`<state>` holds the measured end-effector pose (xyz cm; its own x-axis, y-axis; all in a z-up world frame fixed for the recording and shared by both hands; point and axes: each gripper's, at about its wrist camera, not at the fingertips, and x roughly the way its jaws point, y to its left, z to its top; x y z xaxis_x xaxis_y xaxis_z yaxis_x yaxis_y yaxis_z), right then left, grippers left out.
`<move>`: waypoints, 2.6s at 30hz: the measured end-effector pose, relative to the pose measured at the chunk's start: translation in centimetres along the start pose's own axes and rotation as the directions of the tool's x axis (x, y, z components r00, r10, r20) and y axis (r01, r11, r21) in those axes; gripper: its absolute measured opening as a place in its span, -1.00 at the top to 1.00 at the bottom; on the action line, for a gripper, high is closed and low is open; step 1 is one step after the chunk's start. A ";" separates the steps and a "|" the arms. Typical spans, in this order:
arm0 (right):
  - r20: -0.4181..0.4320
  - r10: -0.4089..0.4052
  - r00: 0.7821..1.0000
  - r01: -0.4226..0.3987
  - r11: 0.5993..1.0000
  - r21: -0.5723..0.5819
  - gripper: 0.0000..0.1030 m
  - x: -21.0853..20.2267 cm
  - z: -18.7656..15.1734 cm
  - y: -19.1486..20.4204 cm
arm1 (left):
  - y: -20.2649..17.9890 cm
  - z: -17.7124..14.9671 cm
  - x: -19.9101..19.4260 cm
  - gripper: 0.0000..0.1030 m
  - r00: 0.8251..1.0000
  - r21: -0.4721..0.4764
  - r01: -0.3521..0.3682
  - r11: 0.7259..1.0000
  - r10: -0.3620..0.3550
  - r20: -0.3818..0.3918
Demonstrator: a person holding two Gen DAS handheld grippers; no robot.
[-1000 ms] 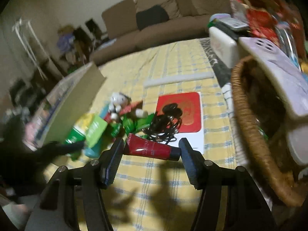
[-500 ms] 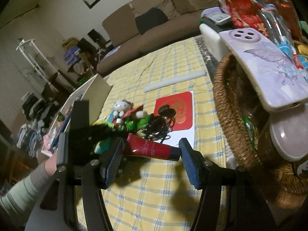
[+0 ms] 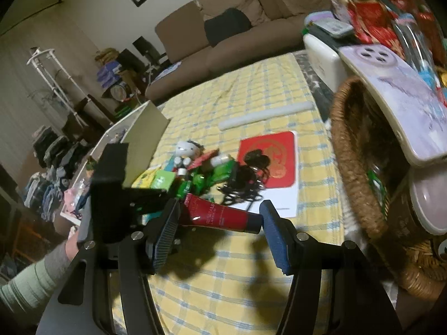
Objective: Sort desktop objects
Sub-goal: 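Grasp the green Centrum sachet with the left tool while the right tool grasps the red tube, then carry the sachet and red tube into the white box and open both tools, then withdraw both tools from the box back over the table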
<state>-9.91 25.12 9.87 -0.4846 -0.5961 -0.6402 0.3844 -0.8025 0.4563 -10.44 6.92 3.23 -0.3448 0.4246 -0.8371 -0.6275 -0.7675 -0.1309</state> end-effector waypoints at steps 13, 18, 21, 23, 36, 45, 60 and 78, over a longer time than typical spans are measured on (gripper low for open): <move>-0.063 0.169 0.984 -0.179 0.957 -0.227 -0.19 6.2 7.1 18.8 | 15.0 -3.6 -22.6 0.58 0.973 -0.274 -0.102 0.956 0.153 0.174; -0.160 0.229 0.960 -0.261 0.941 -0.216 -0.19 14.8 12.1 26.8 | 28.1 -6.6 -25.9 0.58 0.956 -0.490 -0.179 0.853 0.269 0.119; -0.216 0.250 0.944 -0.291 0.939 -0.185 -0.19 21.5 14.9 31.6 | 34.8 -8.3 -26.2 0.58 0.946 -0.593 -0.202 0.779 0.312 0.086; -0.248 0.253 0.935 -0.297 0.942 -0.158 -0.19 25.1 16.1 33.3 | 38.3 -9.1 -25.9 0.57 0.946 -0.643 -0.200 0.740 0.316 0.069; -0.328 0.168 0.930 -0.187 0.982 -0.027 -0.46 41.4 19.1 36.4 | 44.7 -9.1 -22.2 0.09 0.919 -0.676 -0.312 0.668 0.393 -0.035; -0.278 0.158 0.948 -0.181 0.982 -0.059 -0.62 35.0 18.8 34.5 | 40.4 -9.9 -26.9 -0.22 0.881 -0.658 -0.349 0.667 0.472 0.012; -0.061 -0.094 0.994 0.061 0.909 -0.412 -0.66 17.2 11.9 34.4 | 22.3 -11.6 -31.7 -0.90 0.822 -0.576 -0.374 0.727 0.547 0.157; 0.018 -0.142 0.990 0.138 0.914 -0.381 -0.99 4.3 5.1 28.3 | 8.4 -9.6 -31.8 -1.00 0.860 -0.537 -0.286 0.794 0.460 0.222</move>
<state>-5.07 -0.27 23.19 -0.5483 -0.4769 -0.6870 0.5842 -0.8062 0.0933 2.01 -17.63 23.67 -0.7400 0.1188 -0.6620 -0.0251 -0.9885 -0.1494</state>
